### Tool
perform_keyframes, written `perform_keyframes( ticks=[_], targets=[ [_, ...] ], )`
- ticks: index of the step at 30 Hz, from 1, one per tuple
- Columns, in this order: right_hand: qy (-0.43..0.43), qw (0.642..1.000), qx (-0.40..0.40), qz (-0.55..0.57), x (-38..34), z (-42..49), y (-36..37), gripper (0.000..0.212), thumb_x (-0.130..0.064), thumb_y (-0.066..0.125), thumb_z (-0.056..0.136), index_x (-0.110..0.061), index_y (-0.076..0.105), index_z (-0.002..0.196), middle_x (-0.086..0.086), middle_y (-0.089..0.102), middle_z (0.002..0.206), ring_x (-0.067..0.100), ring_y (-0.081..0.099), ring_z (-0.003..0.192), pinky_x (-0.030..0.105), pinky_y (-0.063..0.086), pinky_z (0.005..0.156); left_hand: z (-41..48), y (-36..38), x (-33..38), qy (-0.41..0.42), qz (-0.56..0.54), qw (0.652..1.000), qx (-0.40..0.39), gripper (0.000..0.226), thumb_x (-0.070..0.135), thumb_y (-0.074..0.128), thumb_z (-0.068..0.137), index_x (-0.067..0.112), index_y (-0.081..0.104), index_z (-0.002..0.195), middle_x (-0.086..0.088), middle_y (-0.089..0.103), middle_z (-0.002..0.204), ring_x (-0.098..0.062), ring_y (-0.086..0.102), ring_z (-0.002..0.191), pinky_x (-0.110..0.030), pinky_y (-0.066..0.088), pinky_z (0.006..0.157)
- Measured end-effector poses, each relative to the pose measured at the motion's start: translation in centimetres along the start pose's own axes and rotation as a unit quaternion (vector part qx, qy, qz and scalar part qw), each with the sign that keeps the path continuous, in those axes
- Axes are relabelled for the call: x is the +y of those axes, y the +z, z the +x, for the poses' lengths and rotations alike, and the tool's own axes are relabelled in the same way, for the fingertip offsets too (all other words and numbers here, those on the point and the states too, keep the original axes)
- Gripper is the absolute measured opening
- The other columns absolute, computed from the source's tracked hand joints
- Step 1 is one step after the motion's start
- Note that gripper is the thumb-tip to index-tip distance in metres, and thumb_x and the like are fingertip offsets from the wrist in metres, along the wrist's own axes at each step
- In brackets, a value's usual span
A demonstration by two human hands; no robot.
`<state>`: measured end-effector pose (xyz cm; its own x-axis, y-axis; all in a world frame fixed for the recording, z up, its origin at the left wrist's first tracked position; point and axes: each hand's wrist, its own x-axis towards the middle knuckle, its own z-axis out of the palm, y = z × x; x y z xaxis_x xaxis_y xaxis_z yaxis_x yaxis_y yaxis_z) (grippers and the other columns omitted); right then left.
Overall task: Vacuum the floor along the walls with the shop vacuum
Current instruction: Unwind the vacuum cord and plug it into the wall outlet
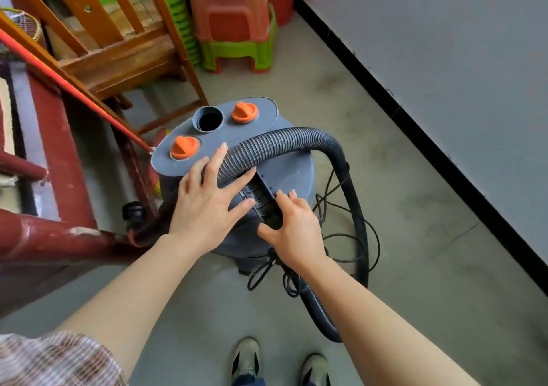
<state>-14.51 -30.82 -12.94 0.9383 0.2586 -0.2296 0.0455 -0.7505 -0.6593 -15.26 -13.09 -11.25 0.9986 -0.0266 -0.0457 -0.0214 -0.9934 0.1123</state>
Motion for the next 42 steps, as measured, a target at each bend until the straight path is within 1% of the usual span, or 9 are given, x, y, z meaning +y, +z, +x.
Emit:
perform_keyframes(
  ticks=[4,9,26,28,30,32,35,38,42],
  targets=[
    [0.027,0.999,0.004,0.019,2.8,-4.4,-0.6,0.059,-0.034,0.068,0.080,-0.020,0.049,0.135,0.007,0.051,0.127,0.025,0.048,0.119,0.028,0.042,0.086,-3.4,0.7,3.5,0.024,-0.006,0.999,0.025,0.054,0.056,0.055,0.089,0.042,0.047,0.141,-0.005,0.006,0.159,-0.034,0.021,0.132,-0.058,0.030,0.105],
    [0.089,0.996,0.000,0.027,6.3,-9.4,-1.5,0.078,-0.035,0.069,0.080,-0.026,0.038,0.150,0.008,0.031,0.159,0.019,0.030,0.146,0.030,0.032,0.111,-7.2,2.1,8.1,0.035,-0.002,0.998,0.049,0.054,0.058,0.056,0.088,0.044,0.048,0.140,-0.005,0.007,0.156,-0.035,0.030,0.126,-0.056,0.034,0.101],
    [0.136,0.985,0.038,0.099,9.0,-25.0,1.1,0.080,-0.036,0.069,0.083,-0.033,0.030,0.153,-0.004,0.018,0.164,0.011,0.027,0.145,0.030,0.035,0.106,-18.8,3.1,13.8,0.082,-0.026,0.994,0.064,0.051,0.046,0.065,0.085,0.036,0.056,0.135,-0.010,0.018,0.157,-0.039,0.030,0.125,-0.058,0.037,0.104],
    [0.117,0.981,0.020,0.156,9.3,-26.2,0.9,0.072,-0.030,0.072,0.084,-0.030,0.040,0.149,-0.007,0.025,0.161,0.003,0.025,0.144,0.020,0.028,0.106,-19.4,2.9,13.8,0.083,-0.019,0.995,0.060,0.051,0.048,0.057,0.085,0.036,0.056,0.135,-0.009,0.015,0.157,-0.040,0.030,0.126,-0.058,0.035,0.105],
    [0.120,0.950,0.048,0.283,9.9,-27.3,0.0,0.050,-0.021,0.075,0.082,-0.023,0.061,0.130,-0.009,0.053,0.143,-0.005,0.041,0.133,0.016,0.032,0.106,-19.8,2.7,13.9,0.082,-0.019,0.995,0.052,0.052,0.048,0.053,0.085,0.035,0.055,0.135,-0.009,0.014,0.158,-0.042,0.029,0.128,-0.058,0.033,0.107],
    [0.184,0.898,0.143,0.373,11.2,-28.2,-1.0,0.026,-0.013,0.072,0.083,-0.018,0.071,0.109,-0.009,0.070,0.111,0.000,0.061,0.108,0.019,0.050,0.089,-20.3,2.5,14.2,0.081,-0.022,0.996,0.044,0.050,0.044,0.054,0.088,0.033,0.055,0.136,-0.011,0.015,0.159,-0.043,0.027,0.132,-0.058,0.027,0.111],
    [0.313,0.852,0.222,0.357,13.9,-30.0,-1.4,0.014,-0.008,0.064,0.087,-0.017,0.071,0.095,-0.006,0.071,0.092,0.007,0.066,0.088,0.007,0.045,0.065,-21.0,2.4,15.1,0.069,-0.035,0.997,0.027,0.045,0.033,0.058,0.093,0.029,0.054,0.137,-0.014,0.011,0.161,-0.042,0.014,0.143,-0.060,0.011,0.115],
    [0.369,0.875,0.128,0.286,15.7,-32.1,0.2,0.017,-0.011,0.063,0.089,-0.017,0.070,0.103,-0.003,0.069,0.097,0.013,0.064,0.094,0.019,0.043,0.074,-21.6,2.1,15.6,0.076,-0.057,0.995,0.027,0.048,0.026,0.058,0.093,0.032,0.052,0.140,-0.017,0.008,0.162,-0.038,0.004,0.148,-0.060,0.002,0.115],
    [0.353,0.896,0.061,0.262,15.5,-32.9,2.7,0.024,-0.015,0.060,0.090,-0.018,0.066,0.113,-0.003,0.067,0.098,0.016,0.064,0.095,0.023,0.045,0.074,-22.2,1.9,15.6,0.105,-0.068,0.992,0.031,0.053,0.020,0.058,0.092,0.033,0.048,0.143,-0.019,0.009,0.161,-0.037,0.004,0.149,-0.058,0.002,0.116]
  ],
)
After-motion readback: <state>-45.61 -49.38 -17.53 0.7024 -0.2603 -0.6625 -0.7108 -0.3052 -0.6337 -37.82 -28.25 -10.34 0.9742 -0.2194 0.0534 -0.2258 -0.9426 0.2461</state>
